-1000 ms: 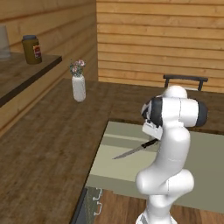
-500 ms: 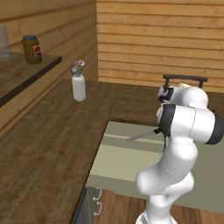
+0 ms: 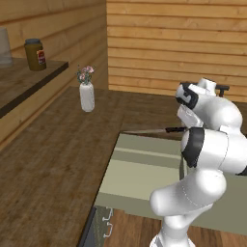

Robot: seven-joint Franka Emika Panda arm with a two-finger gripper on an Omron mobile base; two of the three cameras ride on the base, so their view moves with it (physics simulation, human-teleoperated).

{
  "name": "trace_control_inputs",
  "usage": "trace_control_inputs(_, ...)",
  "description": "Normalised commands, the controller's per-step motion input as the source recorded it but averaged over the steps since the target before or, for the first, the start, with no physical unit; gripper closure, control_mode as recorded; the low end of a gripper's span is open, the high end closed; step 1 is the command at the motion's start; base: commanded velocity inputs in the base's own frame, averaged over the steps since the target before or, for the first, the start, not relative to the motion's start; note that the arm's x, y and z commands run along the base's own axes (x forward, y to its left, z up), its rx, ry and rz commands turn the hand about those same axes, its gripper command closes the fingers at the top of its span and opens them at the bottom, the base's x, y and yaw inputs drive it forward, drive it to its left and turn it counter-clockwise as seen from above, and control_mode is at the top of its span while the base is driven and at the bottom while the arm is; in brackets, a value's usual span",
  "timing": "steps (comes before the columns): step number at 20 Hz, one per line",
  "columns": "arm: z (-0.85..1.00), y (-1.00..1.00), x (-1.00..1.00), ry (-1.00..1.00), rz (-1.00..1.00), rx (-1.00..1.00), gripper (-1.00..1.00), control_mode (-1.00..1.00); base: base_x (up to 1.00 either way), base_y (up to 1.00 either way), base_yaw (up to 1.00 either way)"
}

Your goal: Pick up the knife from the drawer and place it on the cutting board. Then place the meat from the plate to the cutting board.

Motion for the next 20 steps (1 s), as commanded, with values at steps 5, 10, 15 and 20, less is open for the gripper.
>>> trace_control_inputs(5,0.07,0.57,-0.08,0.00,-0.57,-0.11,1.00,-1.00,0.00,0.00,0.00)
trace_control_inputs(10,0.00,0.21,-0.10,0.03,-0.61,-0.18,1.00,-1.00,0.00,0.00,0.00)
trace_control_inputs(15,0.00,0.22,-0.70,-0.04,-0.60,-0.03,1.00,-1.00,0.00,0.00,0.00)
trace_control_inputs(20,-0.04,0.32,-1.00,-0.17,-0.60,0.06,1.00,-1.00,0.00,0.00,0.00)
